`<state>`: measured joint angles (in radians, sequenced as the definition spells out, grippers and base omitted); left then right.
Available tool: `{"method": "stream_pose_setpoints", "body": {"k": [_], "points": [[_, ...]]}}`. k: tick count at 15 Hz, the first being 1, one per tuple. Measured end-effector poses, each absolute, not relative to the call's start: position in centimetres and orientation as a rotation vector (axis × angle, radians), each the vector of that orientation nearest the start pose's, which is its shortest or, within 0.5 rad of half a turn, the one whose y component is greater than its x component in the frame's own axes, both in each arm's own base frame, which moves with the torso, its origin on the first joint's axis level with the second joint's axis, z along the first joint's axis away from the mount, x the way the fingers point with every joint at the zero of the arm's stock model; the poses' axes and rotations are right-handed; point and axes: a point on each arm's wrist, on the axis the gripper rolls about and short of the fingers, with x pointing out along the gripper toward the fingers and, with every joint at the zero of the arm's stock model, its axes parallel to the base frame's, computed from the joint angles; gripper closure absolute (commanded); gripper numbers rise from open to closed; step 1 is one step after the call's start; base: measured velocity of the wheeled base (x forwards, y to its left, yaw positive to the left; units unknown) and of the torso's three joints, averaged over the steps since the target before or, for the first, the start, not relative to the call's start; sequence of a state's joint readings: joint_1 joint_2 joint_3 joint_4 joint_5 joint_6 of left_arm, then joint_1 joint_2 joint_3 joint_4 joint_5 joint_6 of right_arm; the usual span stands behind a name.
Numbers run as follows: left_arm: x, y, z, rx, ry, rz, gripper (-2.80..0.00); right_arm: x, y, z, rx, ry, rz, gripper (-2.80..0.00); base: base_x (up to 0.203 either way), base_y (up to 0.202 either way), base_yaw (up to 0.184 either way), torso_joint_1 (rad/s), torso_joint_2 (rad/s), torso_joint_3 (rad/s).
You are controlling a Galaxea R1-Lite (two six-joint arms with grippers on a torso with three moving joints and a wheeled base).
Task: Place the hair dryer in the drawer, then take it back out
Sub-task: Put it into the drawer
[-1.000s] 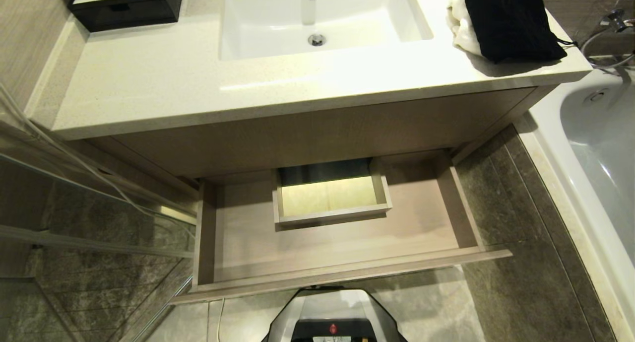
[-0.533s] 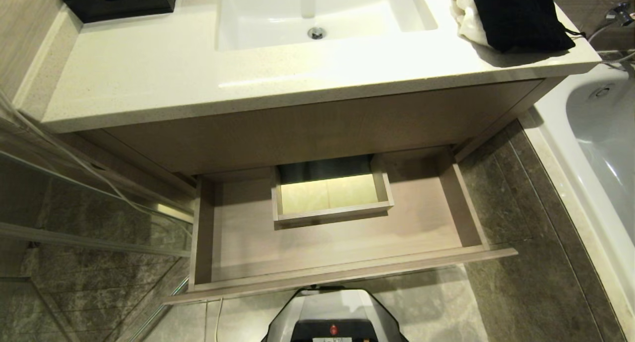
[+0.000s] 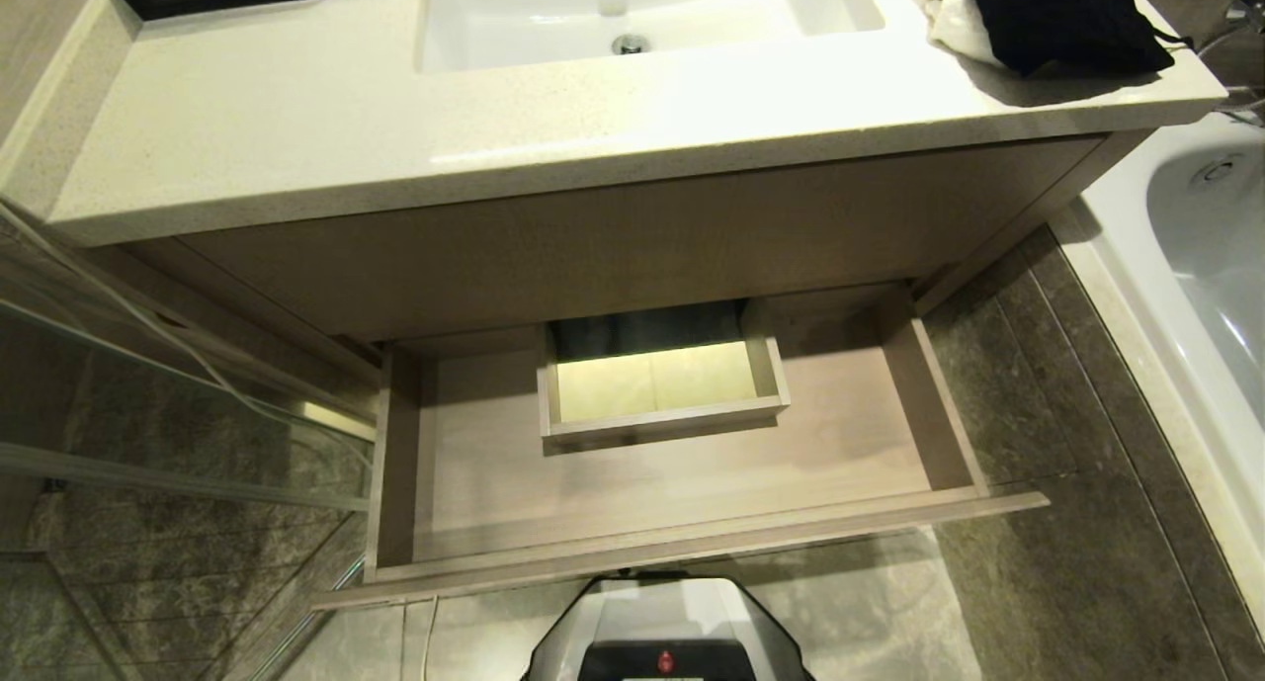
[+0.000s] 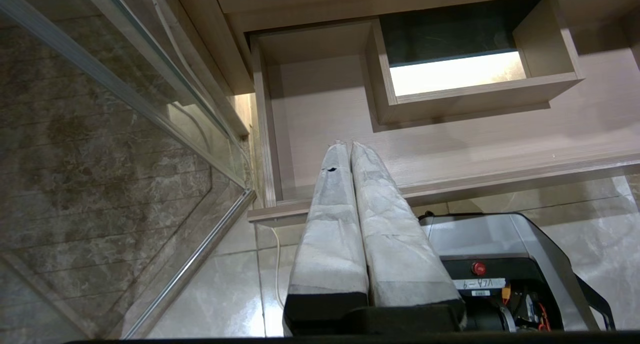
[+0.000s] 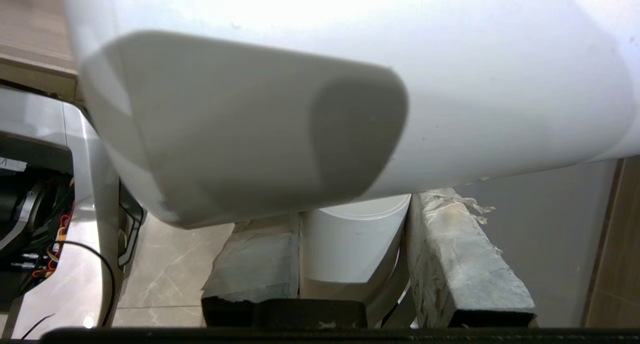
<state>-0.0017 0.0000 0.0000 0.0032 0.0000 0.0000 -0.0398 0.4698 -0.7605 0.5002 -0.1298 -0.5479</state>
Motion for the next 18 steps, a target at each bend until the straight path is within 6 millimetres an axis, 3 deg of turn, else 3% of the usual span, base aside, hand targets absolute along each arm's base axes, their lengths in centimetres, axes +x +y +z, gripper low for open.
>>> {"method": "stream_pose_setpoints", "body": {"k": [10,18], "points": [[-2.28,0.00,7.52,0.000,0.003,-0.002,0.00,-2.30,-0.20,23.15,-0.551,0.256,-0.106,0.00,0.000,0.000,0.000,-0.201,0.36,0.154],[-2.28,0.00,7.51,0.000,0.003,-0.002,0.00,-2.49,-0.19,23.02,-0.551,0.254,-0.109,0.00,0.000,0.000,0.000,-0.317,0.53,0.214]]}}
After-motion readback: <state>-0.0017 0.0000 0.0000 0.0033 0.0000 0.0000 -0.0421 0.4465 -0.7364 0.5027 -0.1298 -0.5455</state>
